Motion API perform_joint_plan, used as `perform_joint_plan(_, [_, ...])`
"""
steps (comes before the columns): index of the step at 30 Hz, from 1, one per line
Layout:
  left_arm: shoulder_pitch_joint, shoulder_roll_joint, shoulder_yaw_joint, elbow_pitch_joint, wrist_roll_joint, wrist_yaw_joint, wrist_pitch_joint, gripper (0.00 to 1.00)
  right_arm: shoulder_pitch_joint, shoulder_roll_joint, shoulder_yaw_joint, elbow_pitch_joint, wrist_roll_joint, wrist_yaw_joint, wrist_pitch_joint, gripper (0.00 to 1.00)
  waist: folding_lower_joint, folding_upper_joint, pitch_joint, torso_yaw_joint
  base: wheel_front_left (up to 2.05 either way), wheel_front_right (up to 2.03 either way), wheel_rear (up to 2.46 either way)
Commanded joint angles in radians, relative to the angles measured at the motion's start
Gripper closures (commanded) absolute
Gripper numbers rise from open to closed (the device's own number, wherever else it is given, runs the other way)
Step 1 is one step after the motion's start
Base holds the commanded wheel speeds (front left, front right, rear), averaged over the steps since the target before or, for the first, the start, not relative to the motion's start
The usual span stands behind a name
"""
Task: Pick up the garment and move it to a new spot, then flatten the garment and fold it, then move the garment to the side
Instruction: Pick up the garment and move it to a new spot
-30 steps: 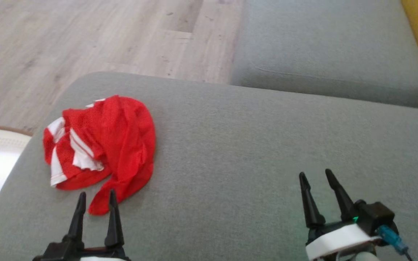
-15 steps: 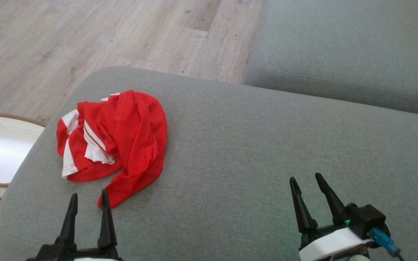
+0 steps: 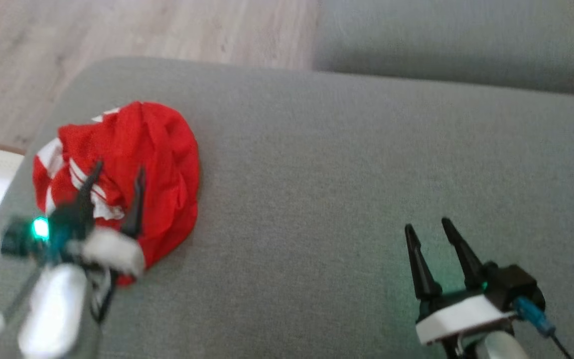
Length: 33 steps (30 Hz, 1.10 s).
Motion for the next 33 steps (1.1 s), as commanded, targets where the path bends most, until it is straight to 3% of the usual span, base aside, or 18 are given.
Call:
perform_joint_plan(1, [-0.164,0.065,0.005,0.033,0.002,-0.010,0.072,0.00,-0.078,-0.007,0.021,-0.042,-0.013,0.008,-0.011,0.00,-0.0002,0.0000,0.075,-0.047,0.00,0.00,0.00])
perform_joint_plan(14, [-0.561,0.274,-0.181,0.399,-0.109,-0.014,0.337,0.00,-0.158,-0.007,0.020,-0.055,-0.020,0.008,-0.011,0.00,-0.0002,0.0000,0.209,-0.142,0.00,0.00,0.00])
perform_joint_plan(22, [-0.612,0.292,-0.242,0.551,-0.170,-0.014,0.365,0.00,-0.171,-0.007,0.010,-0.055,-0.022,0.008,-0.011,0.00,-0.0002,0.0000,0.220,-0.171,0.00,0.00,0.00])
perform_joint_plan(23, [-0.615,0.292,-0.250,0.562,-0.180,-0.014,0.364,0.54,-0.171,-0.007,0.010,-0.055,-0.021,0.008,-0.011,0.00,-0.0002,0.0000,0.219,-0.172,0.00,0.00,0.00])
perform_joint_plan(24, [-0.618,0.291,-0.254,0.572,-0.192,-0.014,0.360,0.94,-0.171,-0.007,0.009,-0.055,-0.021,0.008,-0.011,0.00,-0.0002,0.0000,0.218,-0.172,0.00,0.00,0.00])
perform_joint_plan(25, [-0.620,0.290,-0.257,0.579,-0.203,-0.014,0.352,1.00,-0.170,-0.007,0.009,-0.055,-0.020,0.008,-0.011,0.00,-0.0002,0.0000,0.216,-0.171,0.00,0.00,0.00])
perform_joint_plan(33, [-0.684,0.285,-0.290,0.560,-0.189,-0.014,0.148,1.00,-0.161,-0.007,0.012,-0.046,-0.011,0.008,-0.011,0.00,-0.0002,0.0000,0.167,-0.160,0.00,0.00,0.00])
